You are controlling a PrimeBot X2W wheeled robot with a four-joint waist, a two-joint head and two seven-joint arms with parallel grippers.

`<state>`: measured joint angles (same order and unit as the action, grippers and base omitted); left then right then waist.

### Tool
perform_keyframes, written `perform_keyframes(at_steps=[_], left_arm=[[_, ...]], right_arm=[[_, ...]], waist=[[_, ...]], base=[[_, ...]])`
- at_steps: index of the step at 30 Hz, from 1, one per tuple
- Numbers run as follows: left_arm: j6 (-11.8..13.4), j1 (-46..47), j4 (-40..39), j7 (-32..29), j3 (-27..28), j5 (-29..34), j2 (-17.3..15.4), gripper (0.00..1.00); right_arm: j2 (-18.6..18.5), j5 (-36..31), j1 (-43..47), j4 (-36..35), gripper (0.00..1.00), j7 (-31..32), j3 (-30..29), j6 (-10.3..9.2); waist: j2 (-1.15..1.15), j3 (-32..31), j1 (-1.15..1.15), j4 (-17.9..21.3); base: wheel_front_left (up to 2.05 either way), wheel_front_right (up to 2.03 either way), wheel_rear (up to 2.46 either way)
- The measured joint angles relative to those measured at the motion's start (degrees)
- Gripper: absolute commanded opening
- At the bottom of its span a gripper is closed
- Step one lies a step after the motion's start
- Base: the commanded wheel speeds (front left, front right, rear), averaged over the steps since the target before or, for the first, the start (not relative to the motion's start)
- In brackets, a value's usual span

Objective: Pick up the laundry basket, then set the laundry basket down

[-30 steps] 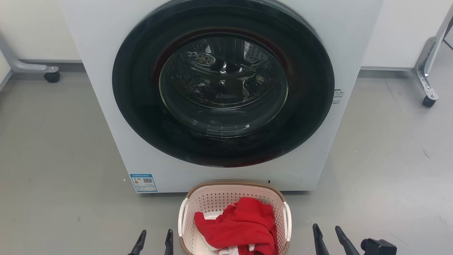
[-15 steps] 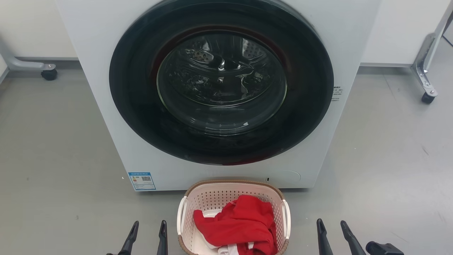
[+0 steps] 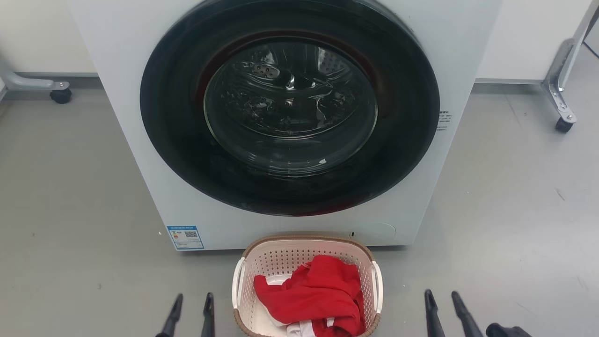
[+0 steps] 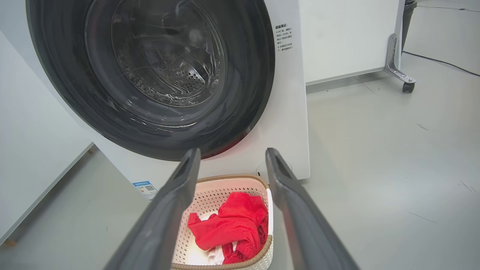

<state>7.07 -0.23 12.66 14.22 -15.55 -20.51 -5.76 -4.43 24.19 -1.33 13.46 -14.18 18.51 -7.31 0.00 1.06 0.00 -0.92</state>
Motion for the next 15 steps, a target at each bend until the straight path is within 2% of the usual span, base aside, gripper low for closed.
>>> perform_keyframes(at_steps=[8, 15], left_arm=[[0.0, -2.5, 4.2, -0.1, -0.2, -0.3, 0.3, 0.0], [-1.1, -2.5, 4.2, -1.6, 1.2, -4.8, 0.5, 0.0]], right_arm=[[0.1, 0.4, 2.7, 4.3, 0.0, 0.3, 0.3, 0.02], [0.2, 4.8, 2.7, 4.3, 0.0, 1.6, -1.6, 0.79]], waist=[[0.0, 0.0, 0.0, 0.0], [0.0, -0.1, 0.0, 0.1]], base=[[0.0, 0.0, 0.0], [0.0, 0.0, 0.0]])
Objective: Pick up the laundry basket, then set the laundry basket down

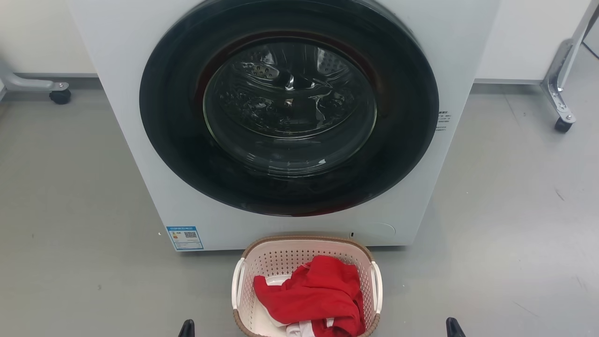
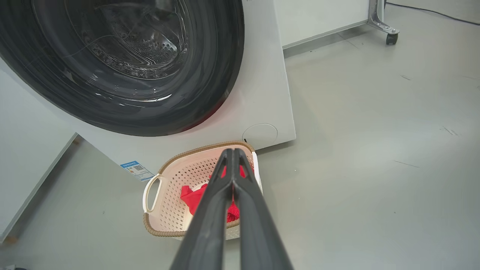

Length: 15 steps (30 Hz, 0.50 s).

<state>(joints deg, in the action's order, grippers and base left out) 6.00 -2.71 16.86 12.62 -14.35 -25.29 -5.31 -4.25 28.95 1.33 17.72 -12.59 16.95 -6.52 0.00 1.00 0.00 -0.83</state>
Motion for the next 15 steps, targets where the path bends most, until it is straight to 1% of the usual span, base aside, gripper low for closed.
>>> perform_keyframes(at_steps=[6, 7, 9, 14, 15], left_arm=[[-0.6, 0.2, 0.0, -1.4, 1.3, -4.1, 0.1, 0.0], [-1.0, 0.2, 0.0, -1.7, 1.6, -4.9, 0.2, 0.0], [-1.1, 0.3, 0.0, -2.0, 2.0, -6.7, 0.2, 0.0], [-2.0, 0.5, 0.0, -3.1, 3.1, -10.3, 0.4, 0.0], [-2.0, 0.5, 0.0, -3.1, 3.1, -10.3, 0.4, 0.0]], right_arm=[[0.1, 4.1, -0.3, 0.0, 0.0, 1.5, -1.7, 1.03], [0.2, 4.7, -0.4, 0.0, 0.0, 1.5, -2.0, 1.07], [0.2, 6.0, -0.5, 0.0, 0.0, 2.0, -2.5, 1.34], [0.3, 9.5, -0.7, -0.1, 0.0, 3.2, -3.9, 2.1], [0.3, 9.5, -0.7, -0.1, 0.0, 3.2, -3.9, 2.1]], waist=[[0.0, -0.1, 0.0, 0.1], [0.0, -0.1, 0.0, 0.1], [0.0, -0.1, 0.0, 0.1], [0.0, -0.1, 0.0, 0.1], [0.0, -0.1, 0.0, 0.1]], base=[[0.0, 0.0, 0.0], [0.0, 0.0, 0.0], [0.0, 0.0, 0.0], [0.0, 0.0, 0.0], [0.0, 0.0, 0.0]])
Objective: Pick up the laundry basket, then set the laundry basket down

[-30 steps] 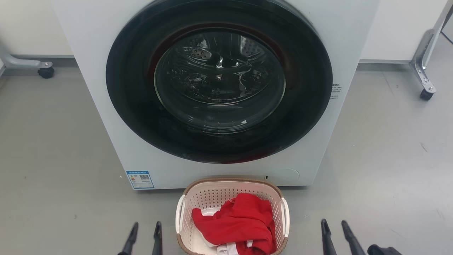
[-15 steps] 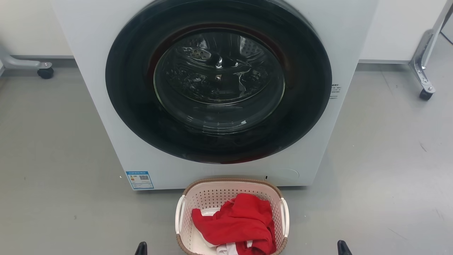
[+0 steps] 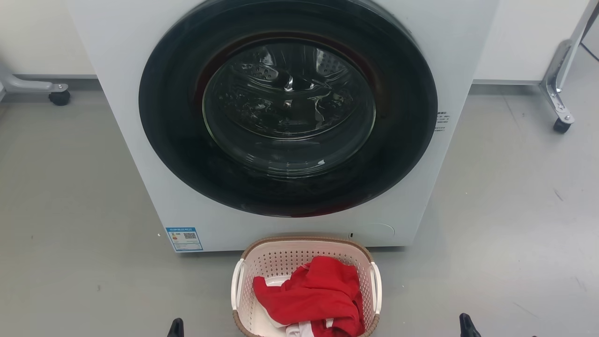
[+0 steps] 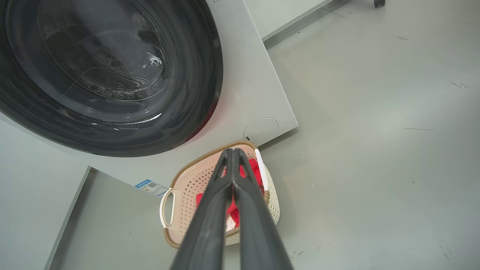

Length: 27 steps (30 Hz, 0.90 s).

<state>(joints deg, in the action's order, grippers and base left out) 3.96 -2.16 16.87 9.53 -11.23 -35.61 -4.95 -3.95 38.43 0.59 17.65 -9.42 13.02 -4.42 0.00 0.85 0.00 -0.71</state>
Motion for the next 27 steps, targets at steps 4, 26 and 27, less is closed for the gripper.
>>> perform_keyframes(at_steps=[4, 26, 27], left_arm=[[-0.5, 0.5, 0.0, -1.1, 0.9, -3.1, 0.1, 0.0], [-3.5, 2.1, 0.1, -5.7, 5.6, -18.9, 0.9, 0.0], [-3.6, 2.1, 0.1, -6.0, 5.8, -19.4, 1.0, 0.0]], right_arm=[[0.1, 2.8, -0.1, 0.0, 0.0, 0.9, -1.1, 0.43], [0.5, 18.0, -1.7, -0.1, 0.0, 5.7, -7.1, 3.79], [0.5, 18.9, -1.8, -0.1, 0.0, 5.9, -7.4, 3.97]], waist=[[0.0, 0.0, 0.0, 0.0], [0.0, -0.3, 0.0, 0.2], [0.0, -0.3, 0.0, 0.2]], base=[[0.0, 0.0, 0.0], [0.0, 0.0, 0.0], [0.0, 0.0, 0.0]])
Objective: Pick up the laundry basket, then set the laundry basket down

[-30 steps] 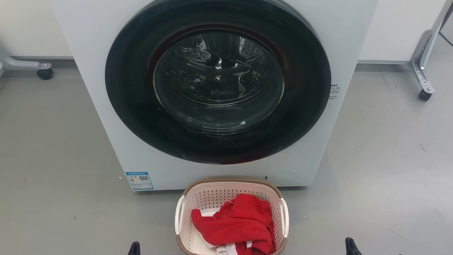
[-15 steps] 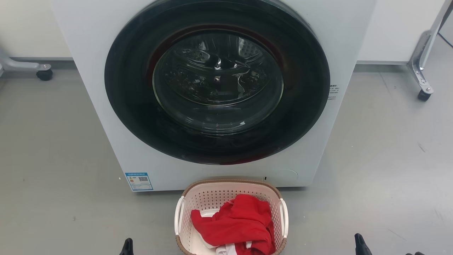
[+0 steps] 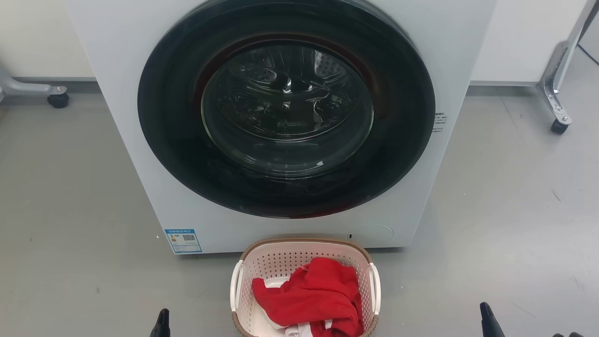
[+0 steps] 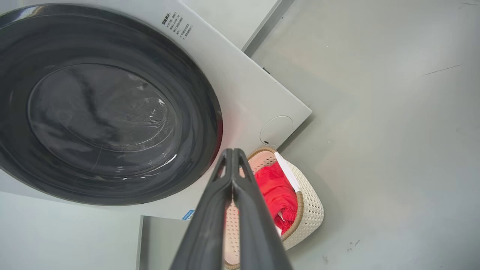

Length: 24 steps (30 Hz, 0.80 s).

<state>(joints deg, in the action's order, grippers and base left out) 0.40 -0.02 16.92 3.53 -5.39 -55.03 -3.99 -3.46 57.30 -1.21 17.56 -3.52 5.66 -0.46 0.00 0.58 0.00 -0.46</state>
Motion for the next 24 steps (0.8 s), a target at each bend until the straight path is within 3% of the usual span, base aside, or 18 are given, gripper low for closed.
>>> perform_keyframes(at_steps=[24], left_arm=[[-3.9, 2.3, 0.0, -5.0, 5.3, -18.2, 0.7, 0.0]], right_arm=[[0.5, 17.1, -1.9, -0.1, 0.0, 5.0, -6.7, 3.6]], waist=[[0.0, -0.2, 0.0, 0.2]], base=[[0.0, 0.0, 0.0]])
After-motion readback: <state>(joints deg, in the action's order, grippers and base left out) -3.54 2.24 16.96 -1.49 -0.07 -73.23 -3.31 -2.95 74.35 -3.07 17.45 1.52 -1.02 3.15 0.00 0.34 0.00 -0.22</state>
